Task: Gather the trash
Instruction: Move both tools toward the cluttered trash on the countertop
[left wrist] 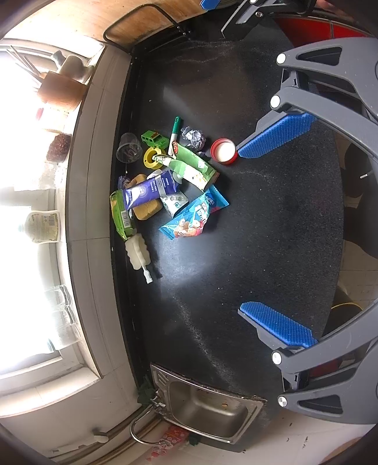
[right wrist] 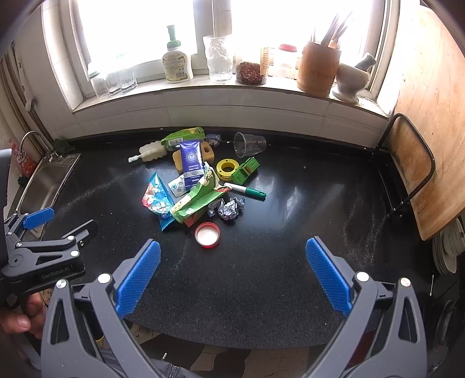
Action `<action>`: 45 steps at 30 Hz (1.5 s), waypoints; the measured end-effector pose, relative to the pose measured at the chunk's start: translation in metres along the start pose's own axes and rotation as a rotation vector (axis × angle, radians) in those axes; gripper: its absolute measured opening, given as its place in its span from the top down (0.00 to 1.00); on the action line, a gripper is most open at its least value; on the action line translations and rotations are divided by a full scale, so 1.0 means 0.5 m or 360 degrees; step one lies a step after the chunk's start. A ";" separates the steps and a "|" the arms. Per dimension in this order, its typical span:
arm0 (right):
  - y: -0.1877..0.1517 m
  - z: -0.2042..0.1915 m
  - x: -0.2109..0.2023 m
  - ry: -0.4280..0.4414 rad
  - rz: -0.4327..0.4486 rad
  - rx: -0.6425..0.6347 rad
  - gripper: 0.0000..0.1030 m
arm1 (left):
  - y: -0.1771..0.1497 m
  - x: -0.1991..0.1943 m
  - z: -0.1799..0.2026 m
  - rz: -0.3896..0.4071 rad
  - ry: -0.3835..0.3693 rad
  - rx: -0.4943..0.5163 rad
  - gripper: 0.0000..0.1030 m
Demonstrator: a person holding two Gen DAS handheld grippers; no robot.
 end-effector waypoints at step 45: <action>0.027 -0.024 0.065 -0.0053 -0.0066 0.0049 0.05 | 0.023 0.091 -0.040 -0.0096 -0.0115 0.0042 0.06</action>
Point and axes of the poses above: each gripper's, at about its wrist camera, not at the fingertips, and x roughly the way its jaws point, z to its right, y to its top, the point moved 10 cm from there along x, roughly the way its jaws point, and after that the axes turned 5 degrees about z, right-handed, at the moved point
